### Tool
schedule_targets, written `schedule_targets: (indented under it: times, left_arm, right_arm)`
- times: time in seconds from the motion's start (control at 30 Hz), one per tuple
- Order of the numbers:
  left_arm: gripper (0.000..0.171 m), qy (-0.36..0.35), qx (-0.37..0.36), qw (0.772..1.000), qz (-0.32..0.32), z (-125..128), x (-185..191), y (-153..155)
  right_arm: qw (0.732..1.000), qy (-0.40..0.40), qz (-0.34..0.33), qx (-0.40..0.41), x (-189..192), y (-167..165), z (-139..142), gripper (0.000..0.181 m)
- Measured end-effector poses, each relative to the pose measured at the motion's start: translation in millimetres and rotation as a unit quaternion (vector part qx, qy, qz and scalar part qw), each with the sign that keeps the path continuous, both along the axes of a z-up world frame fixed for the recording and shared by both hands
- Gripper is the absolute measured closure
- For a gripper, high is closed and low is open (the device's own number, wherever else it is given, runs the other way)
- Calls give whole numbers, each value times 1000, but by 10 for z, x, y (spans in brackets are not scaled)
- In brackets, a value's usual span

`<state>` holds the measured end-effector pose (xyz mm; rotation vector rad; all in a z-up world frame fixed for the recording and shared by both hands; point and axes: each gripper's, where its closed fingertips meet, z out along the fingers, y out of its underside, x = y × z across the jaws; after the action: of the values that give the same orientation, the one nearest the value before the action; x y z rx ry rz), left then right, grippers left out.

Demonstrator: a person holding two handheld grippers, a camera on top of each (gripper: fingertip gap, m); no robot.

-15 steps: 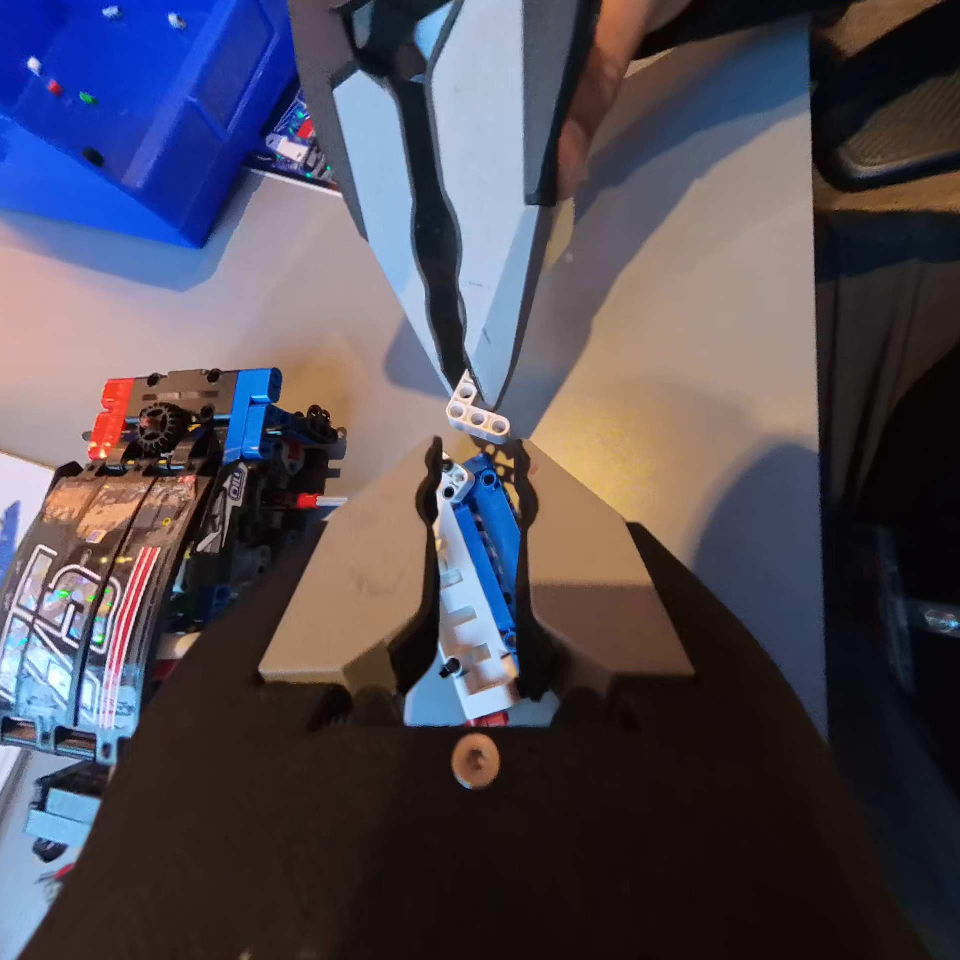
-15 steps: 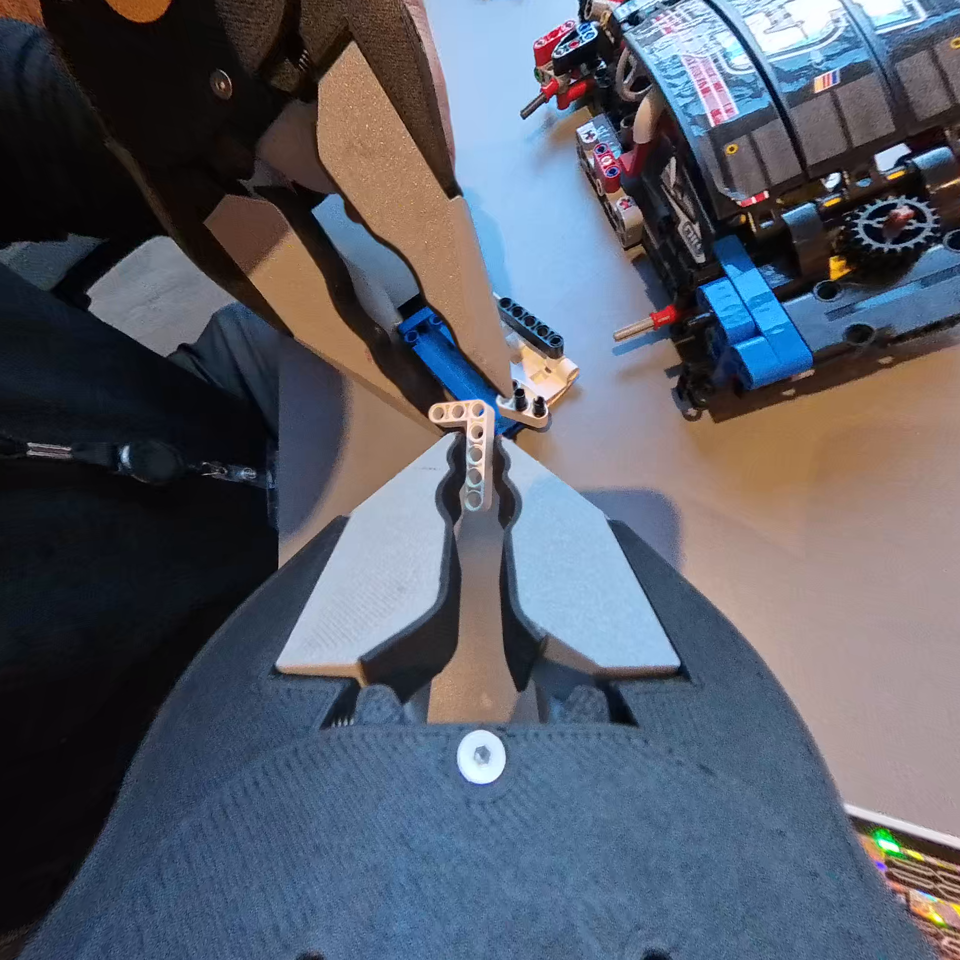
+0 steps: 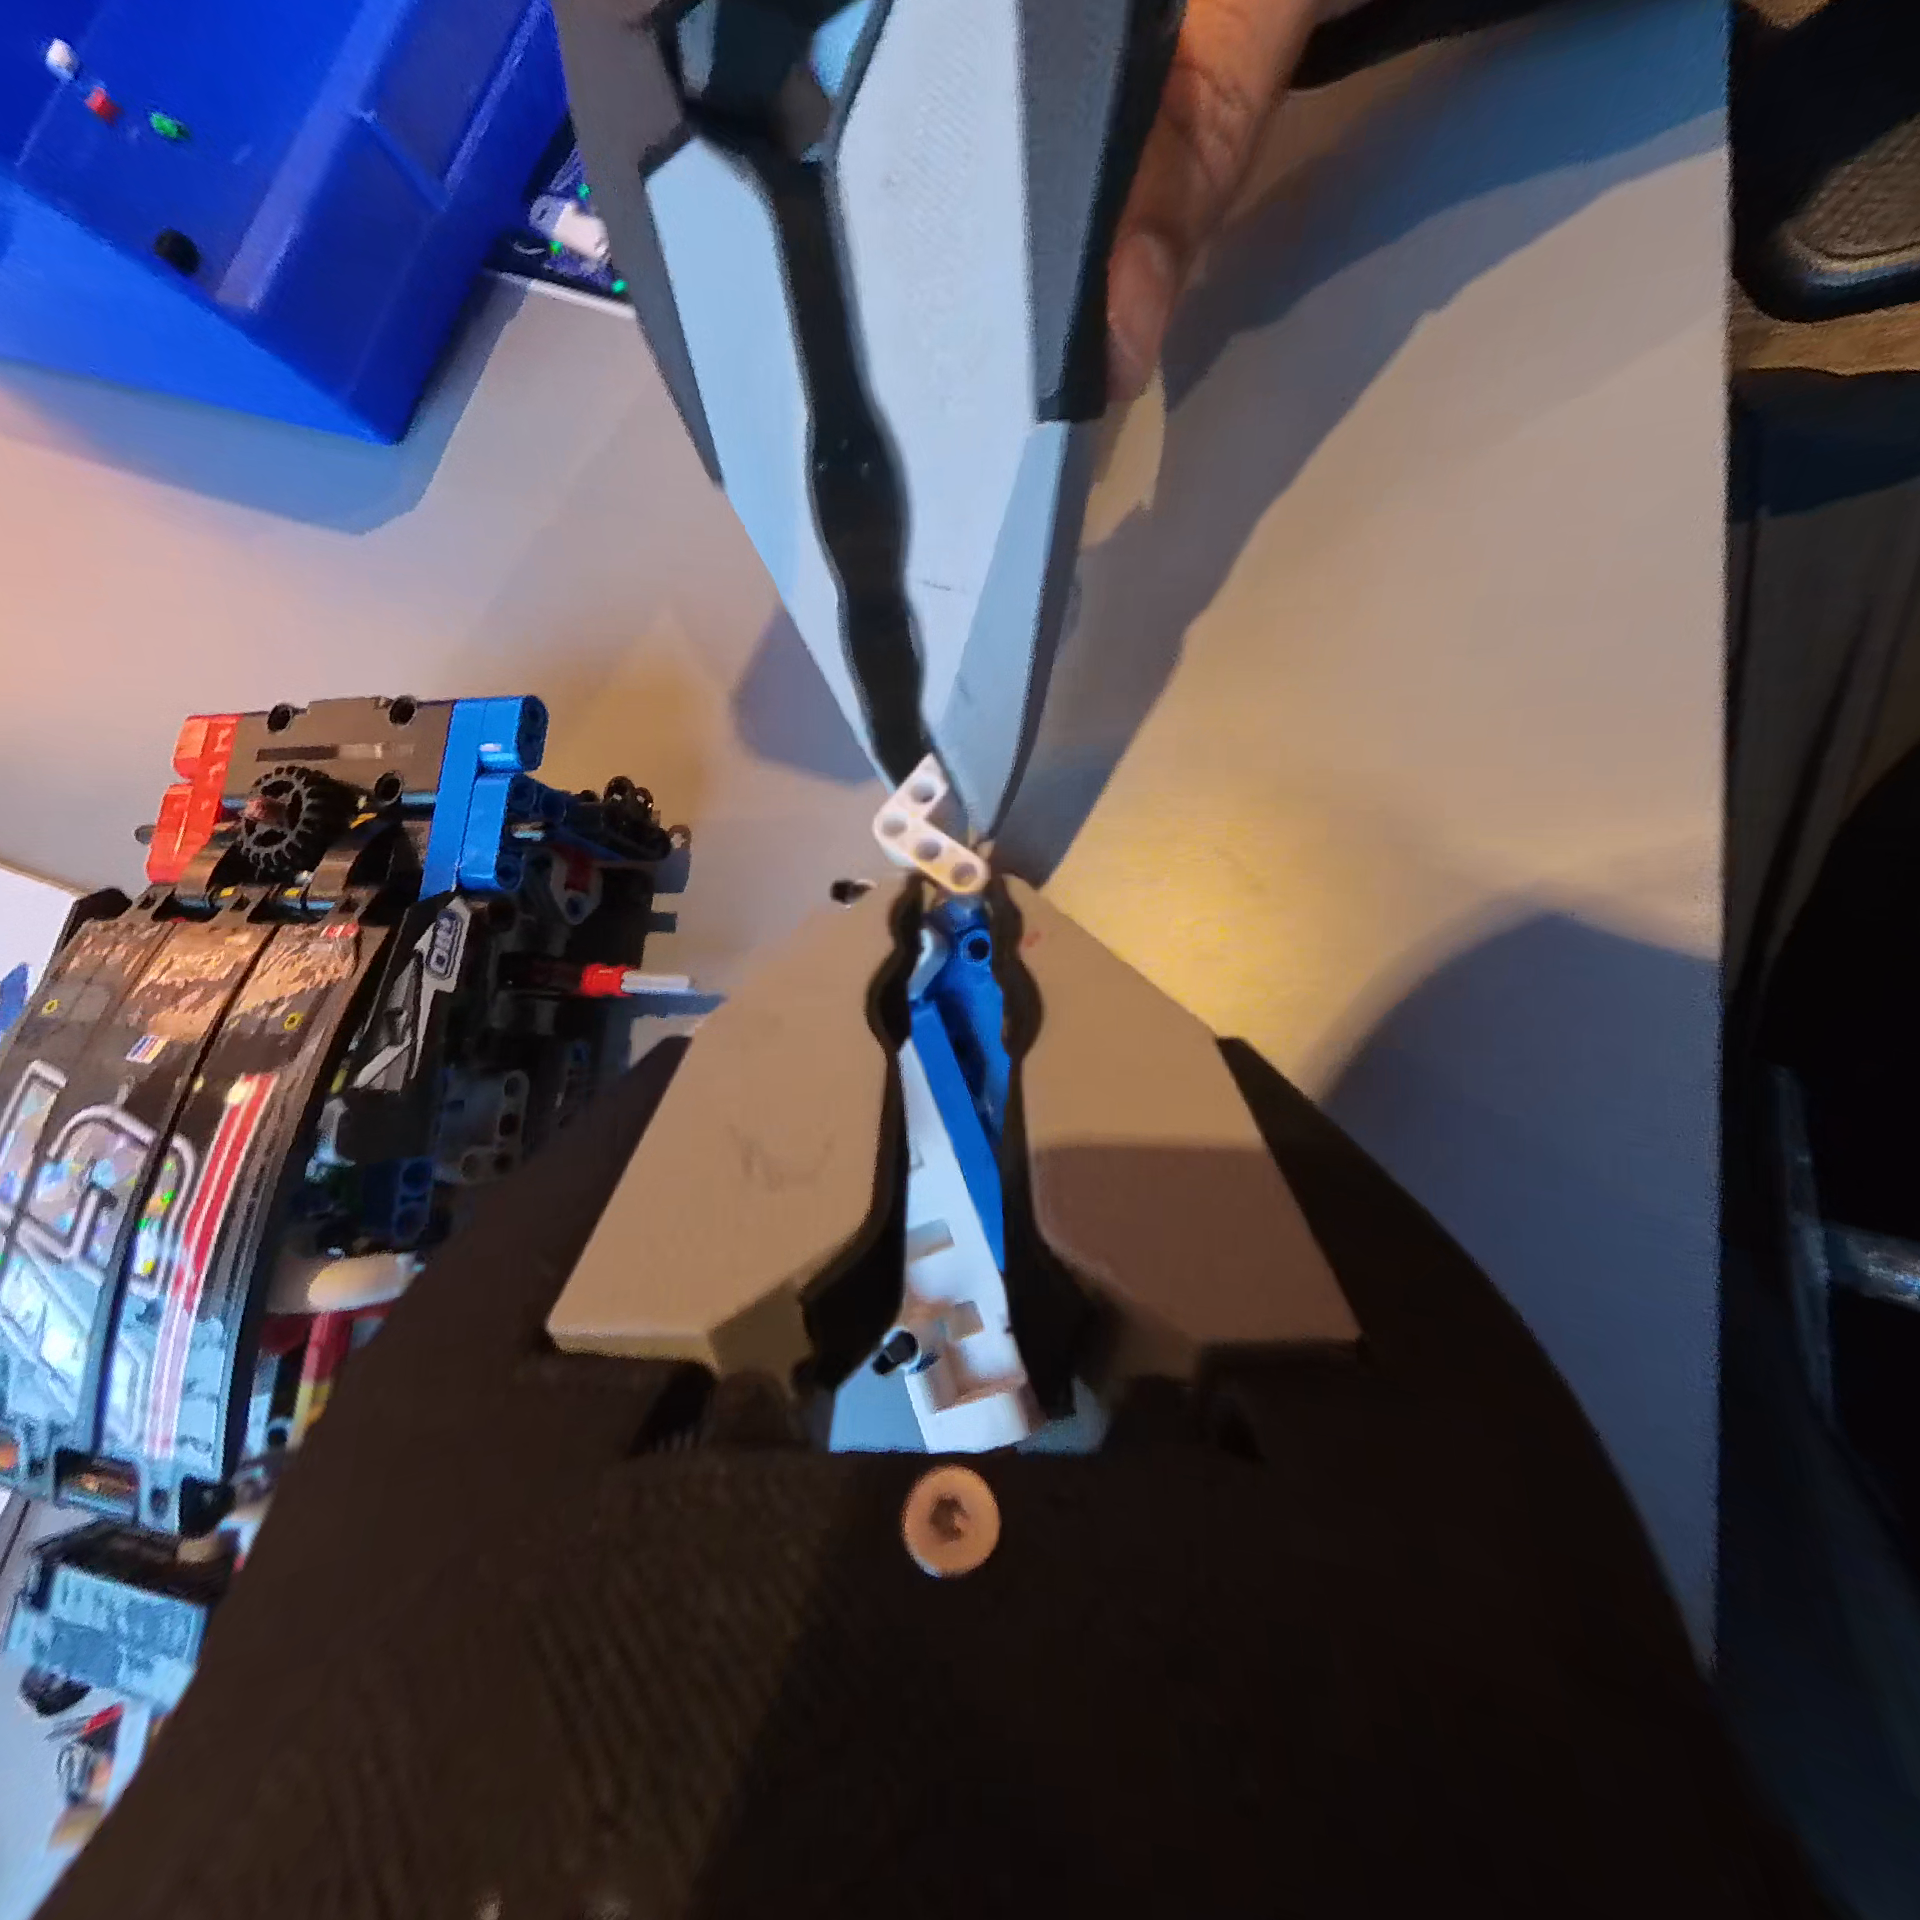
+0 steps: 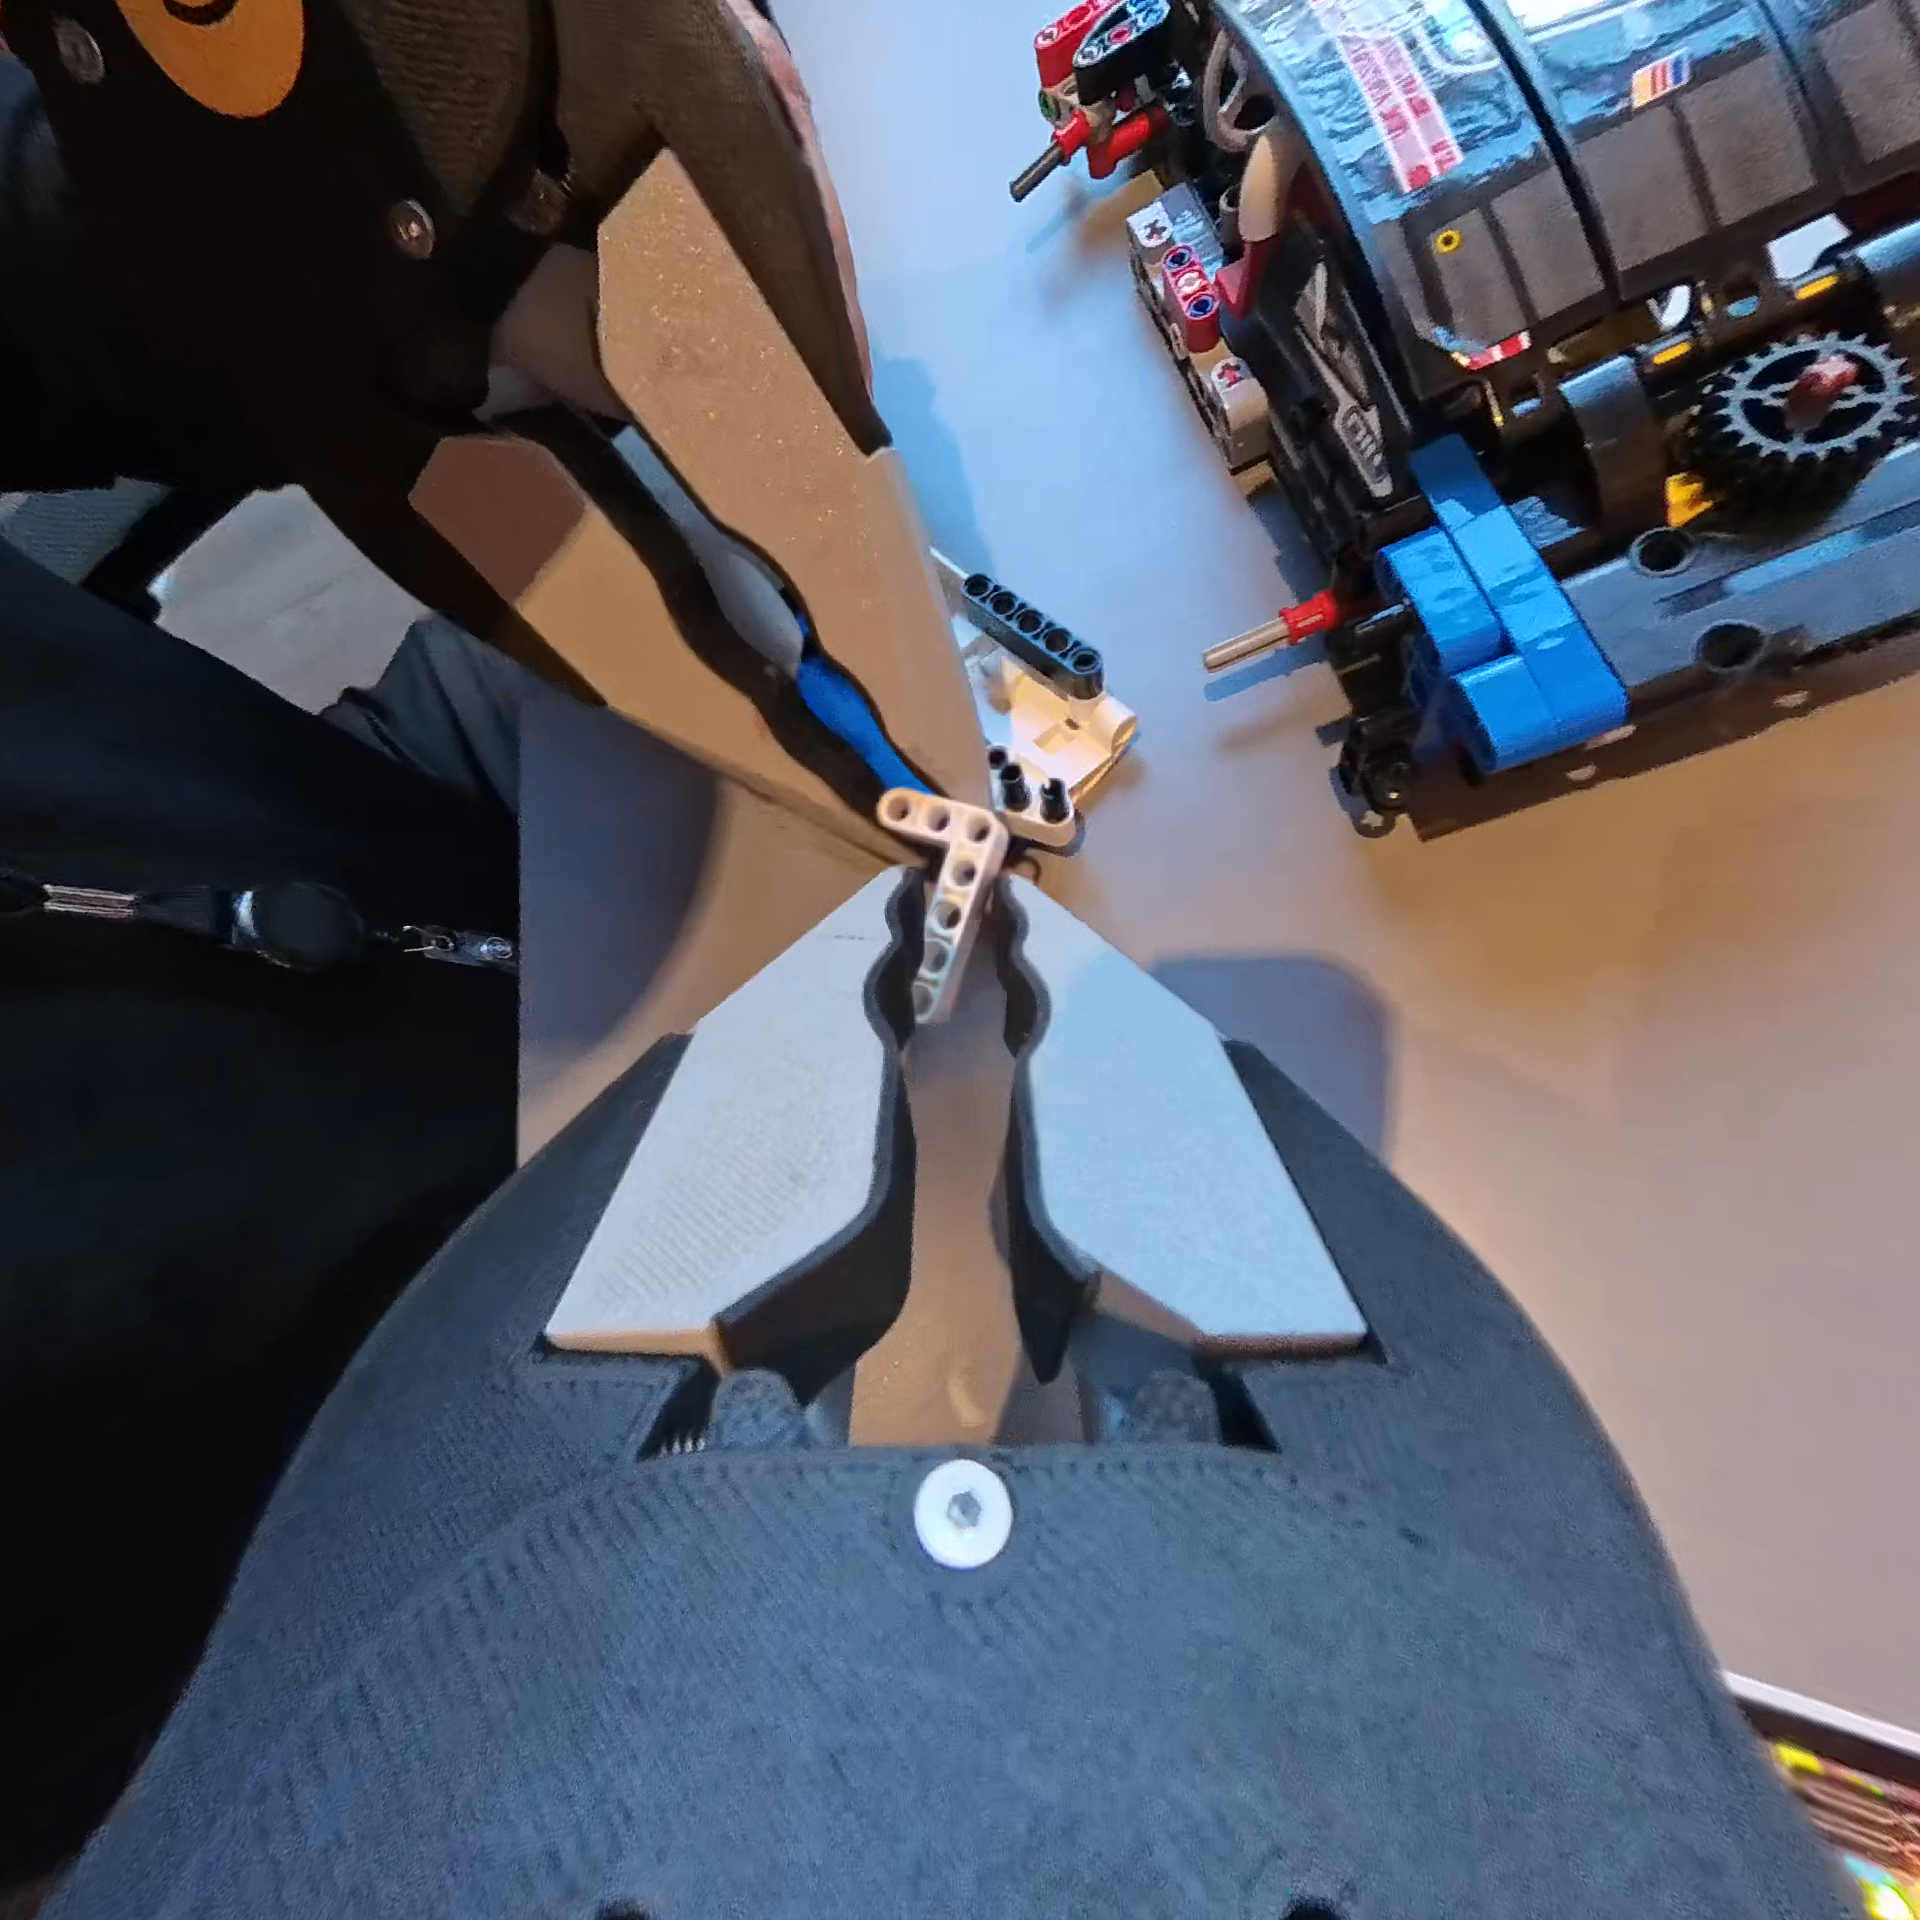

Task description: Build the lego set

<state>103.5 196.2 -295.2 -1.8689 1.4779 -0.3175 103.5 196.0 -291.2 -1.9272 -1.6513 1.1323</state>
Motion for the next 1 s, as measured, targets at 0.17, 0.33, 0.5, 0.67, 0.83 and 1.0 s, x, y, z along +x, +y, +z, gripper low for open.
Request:
schedule_targets:
  times: [0.17, 0.33, 0.5, 0.67, 0.83, 1.0]
  left_arm:
    - [165, -48, -39, 998, 16, 56, 7, -3]
    - [168, -30, -42, 998, 41, 25, -69, 19]
    - [160, -18, -54, 995, 79, 10, -218, -4]
    - [153, -4, -63, 994, 90, -57, -209, -16]
    - [136, 8, -61, 993, 103, -109, -133, 43]
    - [137, 16, -57, 993, 106, -169, -70, 100]
  right_arm:
    - [999, 4, -4, 32, -8, 2, -37, 173]
    - [999, 0, -25, 44, 4, 64, -31, 176]
    - [997, -17, -58, 50, 94, 151, -57, 176]
    - [996, -36, -69, 36, 135, 152, -170, 176]
    - [996, -48, -68, 37, 154, 146, -223, 176]
    - [996, -44, -69, 41, 150, 144, -222, 176]
